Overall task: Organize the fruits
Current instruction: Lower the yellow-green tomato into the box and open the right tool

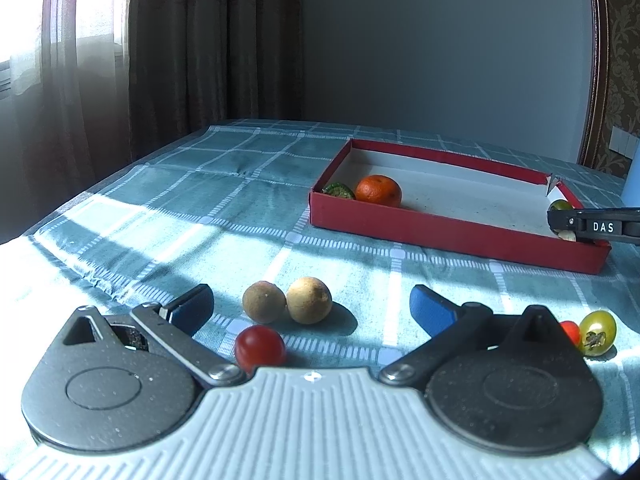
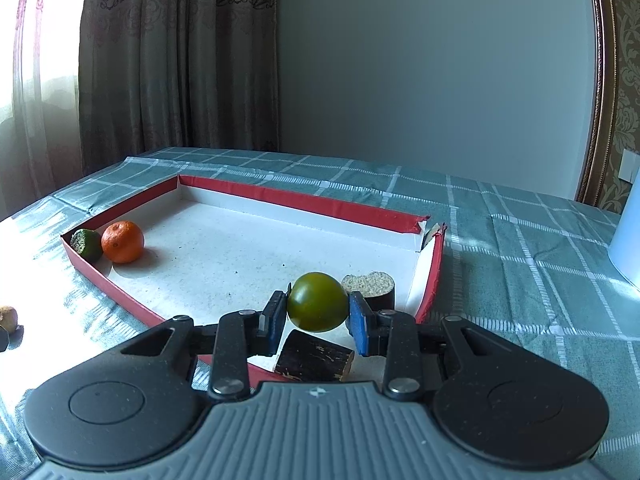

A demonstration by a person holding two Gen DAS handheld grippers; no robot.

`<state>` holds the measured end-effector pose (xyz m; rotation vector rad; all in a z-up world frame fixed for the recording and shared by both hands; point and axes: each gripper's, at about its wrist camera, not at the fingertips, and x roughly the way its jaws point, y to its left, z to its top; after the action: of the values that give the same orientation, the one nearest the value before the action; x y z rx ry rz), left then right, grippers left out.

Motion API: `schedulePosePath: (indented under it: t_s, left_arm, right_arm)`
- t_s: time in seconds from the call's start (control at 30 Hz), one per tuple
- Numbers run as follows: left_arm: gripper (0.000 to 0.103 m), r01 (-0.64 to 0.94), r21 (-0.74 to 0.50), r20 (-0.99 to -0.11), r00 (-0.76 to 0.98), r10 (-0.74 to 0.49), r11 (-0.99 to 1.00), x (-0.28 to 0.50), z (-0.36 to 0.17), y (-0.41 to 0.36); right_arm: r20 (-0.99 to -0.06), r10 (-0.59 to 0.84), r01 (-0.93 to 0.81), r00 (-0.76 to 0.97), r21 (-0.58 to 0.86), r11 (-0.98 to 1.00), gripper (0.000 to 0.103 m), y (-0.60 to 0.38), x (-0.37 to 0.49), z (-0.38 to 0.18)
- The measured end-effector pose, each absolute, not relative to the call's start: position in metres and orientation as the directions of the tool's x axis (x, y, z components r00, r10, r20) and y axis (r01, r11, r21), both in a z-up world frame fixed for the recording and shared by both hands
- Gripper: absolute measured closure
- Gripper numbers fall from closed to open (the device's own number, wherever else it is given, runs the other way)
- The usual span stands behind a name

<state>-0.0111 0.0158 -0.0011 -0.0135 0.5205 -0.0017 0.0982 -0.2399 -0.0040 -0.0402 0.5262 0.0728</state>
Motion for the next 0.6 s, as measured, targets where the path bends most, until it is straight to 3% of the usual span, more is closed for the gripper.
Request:
schedulePosePath:
  t_s: [0.6]
  left_arm:
    - [0.000, -0.002, -0.001, -0.506, 0.863, 0.002, 1.000, -0.0099, -0.0015, 0.0157]
  right_arm:
    - [-0.516, 0.062, -0.076, 0.854, -0.006, 0.997, 0.070, -0.2430, 0.0995, -0.0052]
